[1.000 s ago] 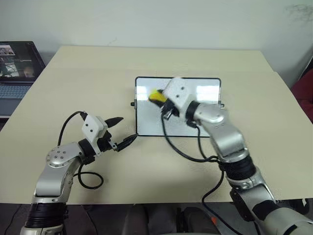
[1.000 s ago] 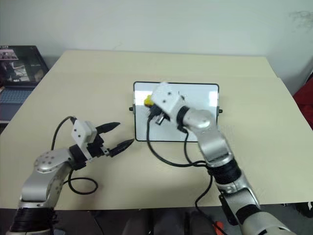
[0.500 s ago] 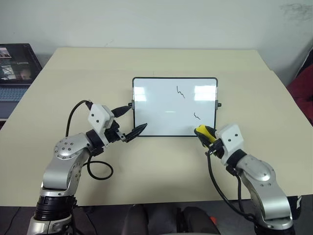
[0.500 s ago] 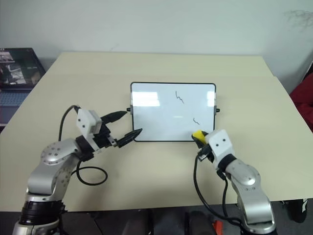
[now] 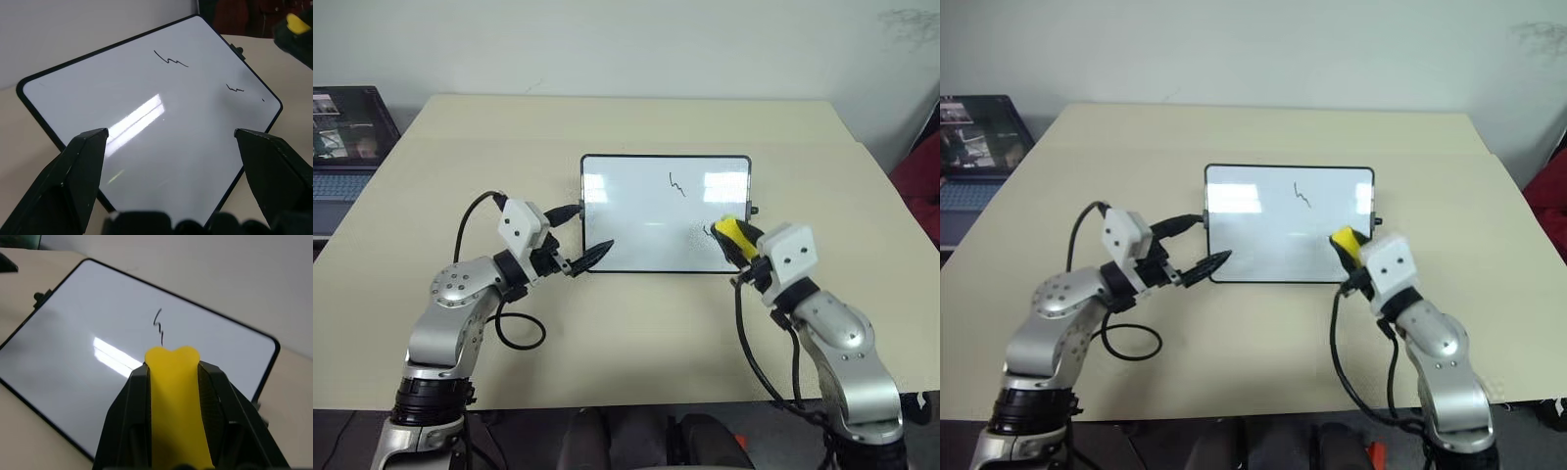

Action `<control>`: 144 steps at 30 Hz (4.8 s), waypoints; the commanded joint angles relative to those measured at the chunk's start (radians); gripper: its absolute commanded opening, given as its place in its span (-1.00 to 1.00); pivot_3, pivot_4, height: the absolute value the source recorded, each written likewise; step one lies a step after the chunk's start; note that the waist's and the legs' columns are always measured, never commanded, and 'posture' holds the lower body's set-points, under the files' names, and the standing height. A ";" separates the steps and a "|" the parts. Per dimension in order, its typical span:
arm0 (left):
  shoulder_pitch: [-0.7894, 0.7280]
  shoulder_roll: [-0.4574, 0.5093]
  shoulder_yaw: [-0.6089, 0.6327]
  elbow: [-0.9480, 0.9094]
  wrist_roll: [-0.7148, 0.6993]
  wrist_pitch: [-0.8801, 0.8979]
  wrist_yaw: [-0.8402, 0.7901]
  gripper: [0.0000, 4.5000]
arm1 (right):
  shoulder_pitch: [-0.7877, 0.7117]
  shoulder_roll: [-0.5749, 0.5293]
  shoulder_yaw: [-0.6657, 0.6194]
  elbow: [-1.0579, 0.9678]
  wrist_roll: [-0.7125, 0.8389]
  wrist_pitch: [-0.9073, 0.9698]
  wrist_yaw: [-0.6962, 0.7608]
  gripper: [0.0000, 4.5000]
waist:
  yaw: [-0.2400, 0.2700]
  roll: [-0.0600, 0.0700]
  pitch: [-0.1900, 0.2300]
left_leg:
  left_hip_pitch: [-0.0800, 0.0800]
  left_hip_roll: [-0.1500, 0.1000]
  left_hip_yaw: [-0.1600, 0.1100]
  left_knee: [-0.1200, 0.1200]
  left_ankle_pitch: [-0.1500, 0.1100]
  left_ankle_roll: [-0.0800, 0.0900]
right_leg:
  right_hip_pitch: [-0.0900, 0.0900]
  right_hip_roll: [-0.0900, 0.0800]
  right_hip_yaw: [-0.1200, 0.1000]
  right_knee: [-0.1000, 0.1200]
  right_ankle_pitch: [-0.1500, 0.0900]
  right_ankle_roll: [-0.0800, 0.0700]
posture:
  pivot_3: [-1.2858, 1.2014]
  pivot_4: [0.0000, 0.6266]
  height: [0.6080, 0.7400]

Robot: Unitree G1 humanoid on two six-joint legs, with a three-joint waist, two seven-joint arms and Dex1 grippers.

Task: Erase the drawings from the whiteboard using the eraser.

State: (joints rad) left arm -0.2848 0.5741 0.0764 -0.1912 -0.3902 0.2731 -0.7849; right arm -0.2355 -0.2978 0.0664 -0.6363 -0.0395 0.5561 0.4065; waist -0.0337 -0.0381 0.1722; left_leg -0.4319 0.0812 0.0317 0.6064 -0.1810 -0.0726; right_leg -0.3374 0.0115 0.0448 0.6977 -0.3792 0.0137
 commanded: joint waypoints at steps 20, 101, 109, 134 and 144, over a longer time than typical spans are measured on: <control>-0.019 -0.017 -0.009 -0.087 -0.037 0.020 -0.006 1.00 | -0.570 0.083 0.081 0.838 -0.077 -0.229 -0.140 -0.56 | 0.002 0.001 0.000 | -0.001 0.001 0.001 0.001 0.000 0.000 | 0.000 0.000 0.001 0.000 0.000 0.000 | 0.03 -0.52 1.00; 0.175 -0.086 0.010 -0.153 0.006 -0.047 0.129 1.00 | 0.417 -0.011 -0.112 0.065 0.051 -0.380 -0.054 -0.56 | 0.003 0.001 0.000 | 0.001 0.000 0.000 0.001 0.000 0.000 | 0.002 0.000 0.000 -0.001 0.000 0.001 | 0.03 -0.52 1.00; 0.178 -0.095 0.003 -0.158 0.009 -0.047 0.132 1.00 | 0.442 -0.012 -0.086 0.082 0.041 -0.415 -0.067 -0.56 | 0.004 0.001 0.000 | 0.001 0.000 0.000 0.001 0.000 0.000 | 0.002 0.000 0.000 -0.001 0.000 0.001 | 0.03 -0.52 1.00; 0.125 -0.068 -0.057 -0.155 -0.016 -0.005 0.027 1.00 | 0.072 -0.008 0.031 0.295 -0.060 -0.439 -0.089 -0.56 | 0.007 0.001 0.000 | 0.001 -0.001 0.000 0.002 0.000 0.000 | 0.003 0.000 0.001 -0.001 0.000 0.001 | 0.03 -0.52 1.00; 0.071 0.020 -0.092 -0.152 -0.032 0.014 -0.124 1.00 | -0.112 -0.008 0.017 0.519 -0.105 -0.518 -0.148 -0.56 | 0.005 0.001 0.000 | 0.001 0.000 0.000 0.002 0.000 0.000 | 0.002 0.001 0.001 0.000 0.000 0.000 | 0.03 -0.52 1.00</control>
State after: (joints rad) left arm -0.2008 0.5858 -0.0088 -0.3082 -0.4098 0.2938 -0.8869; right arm -0.3279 -0.3041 0.0988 -0.1170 -0.1386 0.0706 0.2695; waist -0.0284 -0.0370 0.1725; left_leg -0.4309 0.0811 0.0318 0.6081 -0.1813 -0.0730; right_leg -0.3348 0.0120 0.0459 0.6974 -0.3789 0.0142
